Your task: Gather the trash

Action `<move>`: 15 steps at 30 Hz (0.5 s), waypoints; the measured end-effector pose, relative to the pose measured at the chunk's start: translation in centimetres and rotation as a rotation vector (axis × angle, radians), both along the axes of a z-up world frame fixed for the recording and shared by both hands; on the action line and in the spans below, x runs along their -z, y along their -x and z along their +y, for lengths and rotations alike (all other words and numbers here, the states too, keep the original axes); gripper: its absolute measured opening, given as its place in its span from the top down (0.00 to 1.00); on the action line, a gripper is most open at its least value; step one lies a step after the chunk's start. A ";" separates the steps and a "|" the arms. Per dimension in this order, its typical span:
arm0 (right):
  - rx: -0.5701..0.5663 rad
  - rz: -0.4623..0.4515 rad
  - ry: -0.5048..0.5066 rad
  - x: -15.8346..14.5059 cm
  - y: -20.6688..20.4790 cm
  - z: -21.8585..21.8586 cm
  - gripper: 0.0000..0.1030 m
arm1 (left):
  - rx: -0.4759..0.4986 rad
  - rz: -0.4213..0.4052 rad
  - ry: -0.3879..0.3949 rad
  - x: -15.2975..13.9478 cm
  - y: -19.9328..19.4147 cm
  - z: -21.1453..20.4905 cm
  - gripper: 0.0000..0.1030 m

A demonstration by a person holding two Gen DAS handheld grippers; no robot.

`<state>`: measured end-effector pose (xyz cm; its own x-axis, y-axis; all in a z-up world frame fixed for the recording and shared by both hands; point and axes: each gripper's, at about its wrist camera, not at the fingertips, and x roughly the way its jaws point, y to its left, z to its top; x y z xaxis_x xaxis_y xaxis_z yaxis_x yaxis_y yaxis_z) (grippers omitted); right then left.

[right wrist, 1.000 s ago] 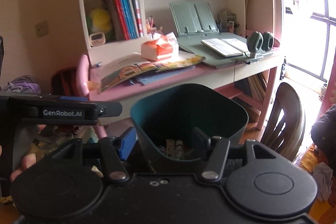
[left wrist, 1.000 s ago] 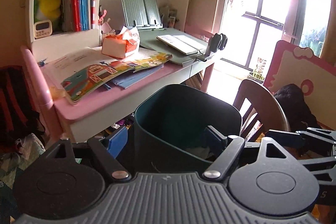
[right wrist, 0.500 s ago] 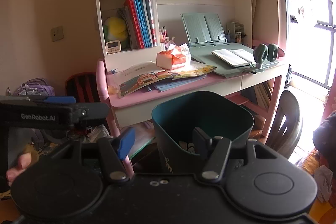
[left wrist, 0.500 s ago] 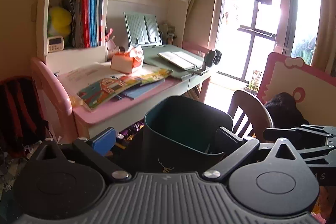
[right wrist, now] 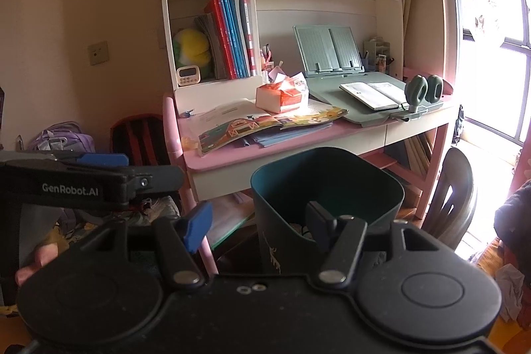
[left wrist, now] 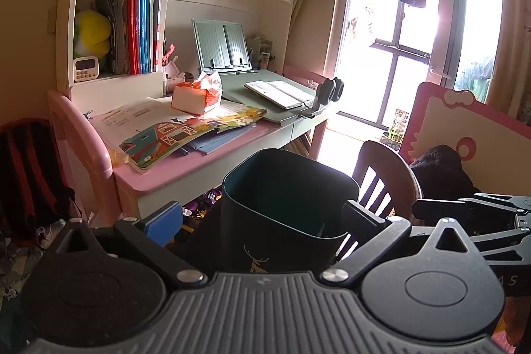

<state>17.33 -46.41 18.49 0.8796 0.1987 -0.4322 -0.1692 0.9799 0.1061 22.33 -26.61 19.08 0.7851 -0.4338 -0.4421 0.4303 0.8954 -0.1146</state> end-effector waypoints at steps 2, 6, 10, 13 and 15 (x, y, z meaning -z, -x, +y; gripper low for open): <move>0.003 0.002 0.002 0.0 0.0 0.0 0.39 | -0.003 -0.001 0.000 0.0 0.0 0.0 0.00; 0.011 0.012 0.000 0.0 0.0 -0.2 0.38 | -0.003 0.004 0.011 -0.1 0.1 0.1 0.00; 0.016 0.021 -0.001 0.1 0.0 -0.2 0.38 | -0.001 0.011 0.009 -0.1 0.0 0.1 0.00; 0.018 0.024 0.001 0.0 0.1 -0.2 0.37 | 0.007 0.020 0.011 -0.1 -0.1 0.1 0.00; 0.022 0.021 0.002 0.0 0.2 -0.2 0.37 | 0.010 0.019 0.011 -0.1 0.0 0.0 0.00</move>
